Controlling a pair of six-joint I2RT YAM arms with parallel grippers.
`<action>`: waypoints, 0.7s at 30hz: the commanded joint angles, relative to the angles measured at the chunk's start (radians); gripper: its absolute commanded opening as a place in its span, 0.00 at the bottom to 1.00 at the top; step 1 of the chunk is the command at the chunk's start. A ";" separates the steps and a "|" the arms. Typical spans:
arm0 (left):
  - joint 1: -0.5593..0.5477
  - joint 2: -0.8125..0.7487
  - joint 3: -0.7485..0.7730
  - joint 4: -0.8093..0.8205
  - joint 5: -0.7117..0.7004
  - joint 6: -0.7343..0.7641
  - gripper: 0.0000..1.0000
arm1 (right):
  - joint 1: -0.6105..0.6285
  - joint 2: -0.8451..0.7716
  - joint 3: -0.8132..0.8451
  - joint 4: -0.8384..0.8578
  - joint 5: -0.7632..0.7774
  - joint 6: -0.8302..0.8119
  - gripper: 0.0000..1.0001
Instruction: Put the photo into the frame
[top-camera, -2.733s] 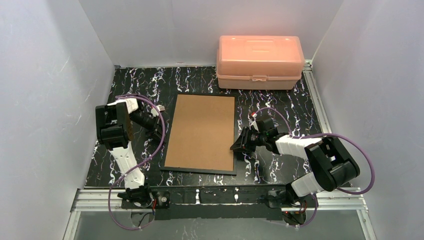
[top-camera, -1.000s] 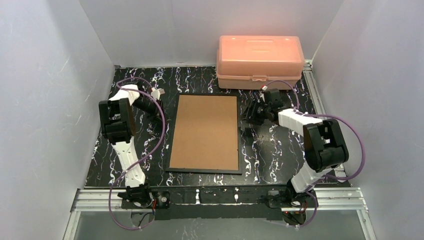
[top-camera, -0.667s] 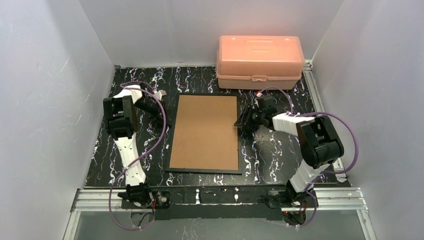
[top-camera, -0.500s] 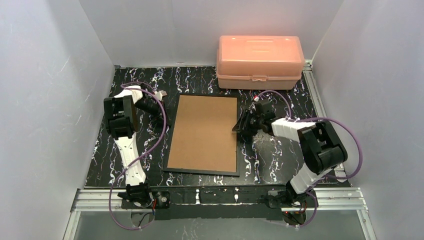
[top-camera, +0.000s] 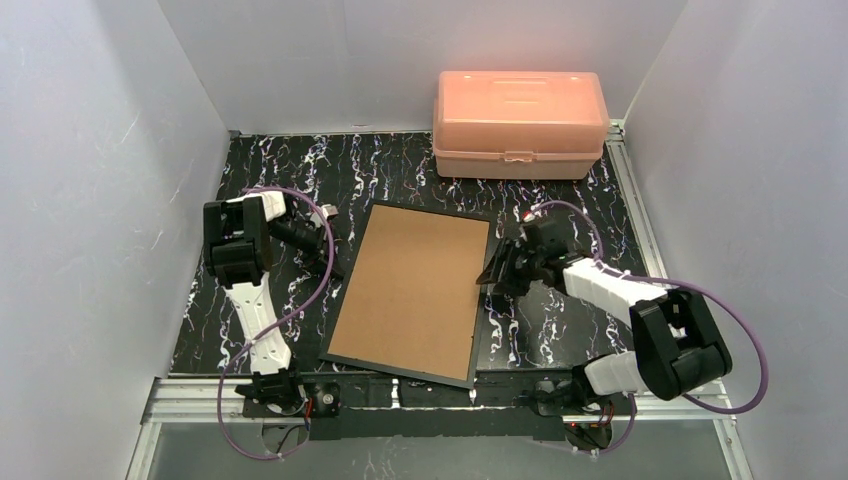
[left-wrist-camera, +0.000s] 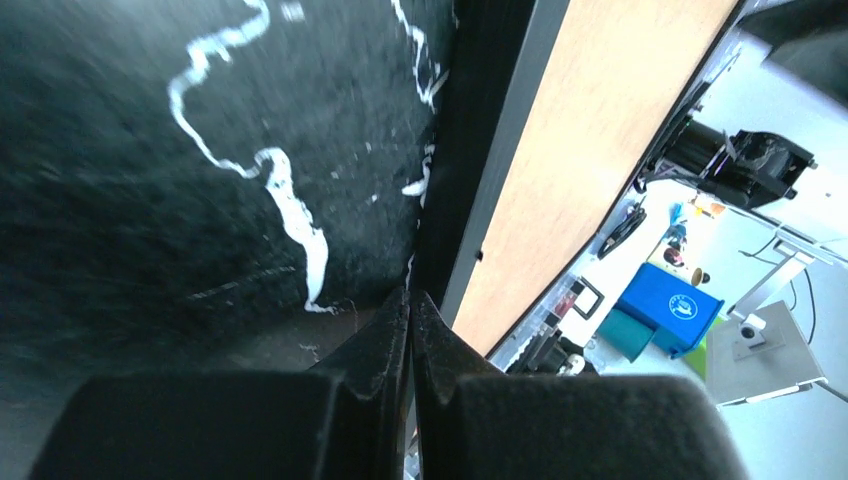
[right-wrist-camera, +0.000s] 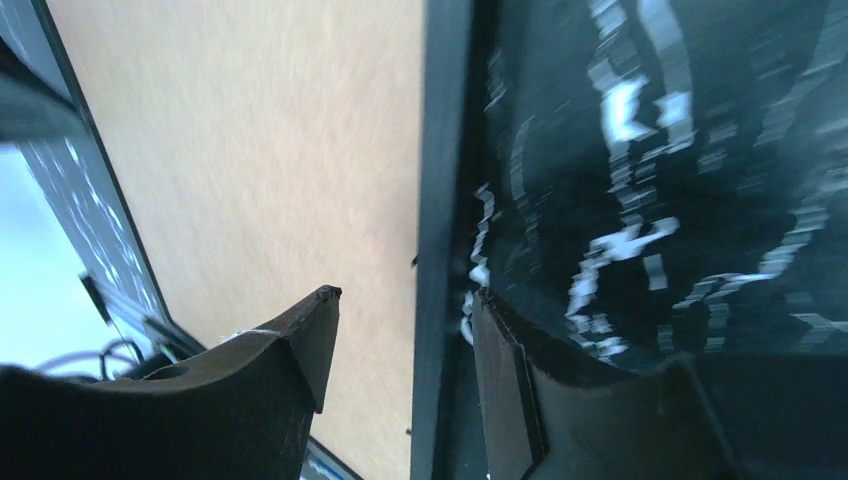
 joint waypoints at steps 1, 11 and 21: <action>-0.010 -0.088 -0.051 -0.033 0.002 0.035 0.00 | -0.130 -0.035 0.068 -0.041 -0.033 -0.030 0.60; 0.007 -0.089 -0.022 -0.015 0.017 0.003 0.00 | -0.126 -0.010 0.000 0.085 -0.158 0.059 0.56; 0.007 -0.080 0.020 -0.005 0.024 -0.019 0.00 | -0.136 0.067 0.122 0.074 -0.097 -0.003 0.55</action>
